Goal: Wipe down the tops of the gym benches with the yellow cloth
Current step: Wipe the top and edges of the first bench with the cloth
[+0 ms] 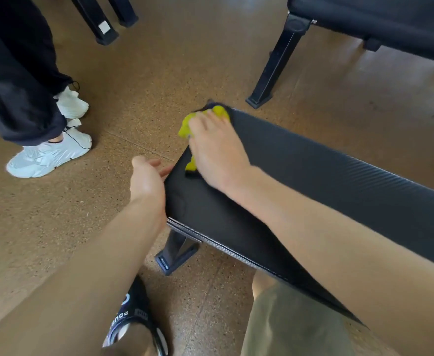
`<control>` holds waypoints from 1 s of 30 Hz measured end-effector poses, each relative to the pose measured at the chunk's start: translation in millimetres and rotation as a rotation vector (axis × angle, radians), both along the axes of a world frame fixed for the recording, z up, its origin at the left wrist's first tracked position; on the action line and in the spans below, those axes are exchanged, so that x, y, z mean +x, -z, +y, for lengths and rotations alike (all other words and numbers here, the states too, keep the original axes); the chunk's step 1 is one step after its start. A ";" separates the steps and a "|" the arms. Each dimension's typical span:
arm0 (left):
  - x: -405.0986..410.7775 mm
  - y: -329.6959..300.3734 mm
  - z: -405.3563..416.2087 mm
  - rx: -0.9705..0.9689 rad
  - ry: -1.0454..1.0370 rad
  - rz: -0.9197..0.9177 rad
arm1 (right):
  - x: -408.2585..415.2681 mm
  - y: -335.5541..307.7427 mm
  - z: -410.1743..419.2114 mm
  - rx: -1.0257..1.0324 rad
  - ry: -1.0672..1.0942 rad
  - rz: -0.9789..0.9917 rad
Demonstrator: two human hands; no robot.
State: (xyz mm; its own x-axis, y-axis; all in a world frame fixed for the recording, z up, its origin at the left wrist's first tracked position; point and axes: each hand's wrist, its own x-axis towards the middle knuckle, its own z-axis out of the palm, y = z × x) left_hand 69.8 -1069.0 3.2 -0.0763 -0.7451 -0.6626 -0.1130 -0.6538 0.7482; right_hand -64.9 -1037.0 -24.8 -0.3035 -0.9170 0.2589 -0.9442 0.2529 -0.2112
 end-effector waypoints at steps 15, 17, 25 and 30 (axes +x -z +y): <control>36.1 -12.8 -38.4 0.050 0.180 -0.020 | 64.5 -11.4 44.1 0.119 -0.351 -0.054; 37.1 -11.7 -42.5 0.018 0.199 -0.030 | 73.4 -9.7 46.3 0.082 -0.335 -0.041; 30.9 -7.4 -47.6 0.001 0.211 -0.041 | 60.4 -18.9 43.5 0.143 -0.614 -0.003; 26.6 0.9 -43.3 -0.043 0.194 -0.097 | -7.0 -23.7 -24.0 0.189 -0.215 -0.032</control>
